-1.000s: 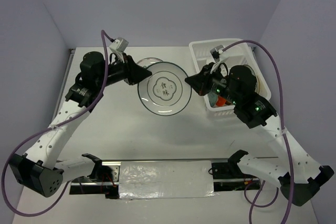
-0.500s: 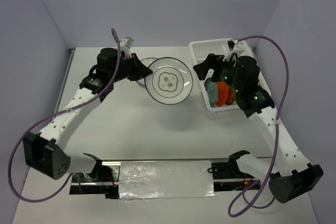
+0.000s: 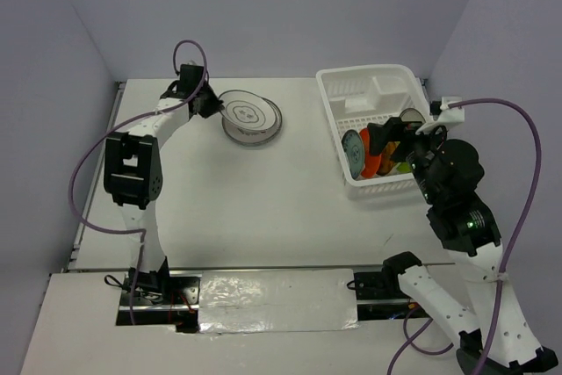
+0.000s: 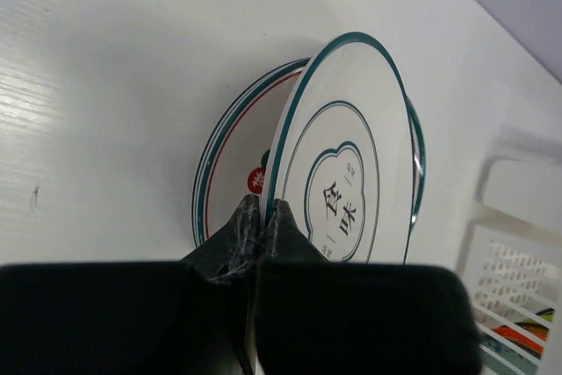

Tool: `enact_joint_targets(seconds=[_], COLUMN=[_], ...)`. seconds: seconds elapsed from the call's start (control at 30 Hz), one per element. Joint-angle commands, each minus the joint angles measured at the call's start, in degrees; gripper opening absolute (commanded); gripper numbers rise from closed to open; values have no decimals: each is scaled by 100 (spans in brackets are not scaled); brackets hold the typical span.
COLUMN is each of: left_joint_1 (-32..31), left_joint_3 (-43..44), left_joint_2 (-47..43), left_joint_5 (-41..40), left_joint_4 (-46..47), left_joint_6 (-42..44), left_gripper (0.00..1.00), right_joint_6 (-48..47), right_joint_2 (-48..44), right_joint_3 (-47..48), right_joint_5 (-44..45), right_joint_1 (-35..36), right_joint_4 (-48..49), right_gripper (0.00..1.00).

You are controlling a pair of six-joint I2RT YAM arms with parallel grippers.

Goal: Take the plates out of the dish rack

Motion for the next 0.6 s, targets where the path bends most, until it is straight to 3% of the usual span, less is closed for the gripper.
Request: enact_joint_targets(seconds=[0.0, 0.03, 0.07, 0.13, 0.17, 0.2, 0.3, 0.4, 0.57], left_joint_1=[-93, -93, -84, -84, -84, -84, -180, -347, -383], left_joint_3=[537, 512, 442, 222, 126, -75, -367, -166, -385], left_joint_2=[188, 207, 198, 189, 180, 163, 206, 400, 155], left_joint_5=[112, 120, 155, 225, 278, 313, 647, 823, 754], left_joint_4=[150, 158, 245, 316, 343, 386, 449, -182, -640], left_joint_6=[-195, -204, -204, -230, -230, -265, -257, -12, 121], left_gripper=[8, 13, 27, 42, 64, 74, 98, 99, 99], right_joint_6=[-393, -446, -594, -753, -936, -1034, -1623, -1966, -2668], right_joint_2=[57, 83, 136, 259, 320, 391, 707, 1041, 910], right_joint_3=[51, 87, 139, 201, 236, 254, 140, -263, -1116], right_joint_5=[289, 315, 350, 359, 429, 534, 1472, 2491, 2952], right_joint_1=[-31, -40, -31, -49, -49, -49, -49, -92, -303], right_joint_4=[-401, -454, -480, -524, -568, -647, -700, -526, 897], right_gripper=[100, 100, 100, 100, 100, 100, 100, 100, 100])
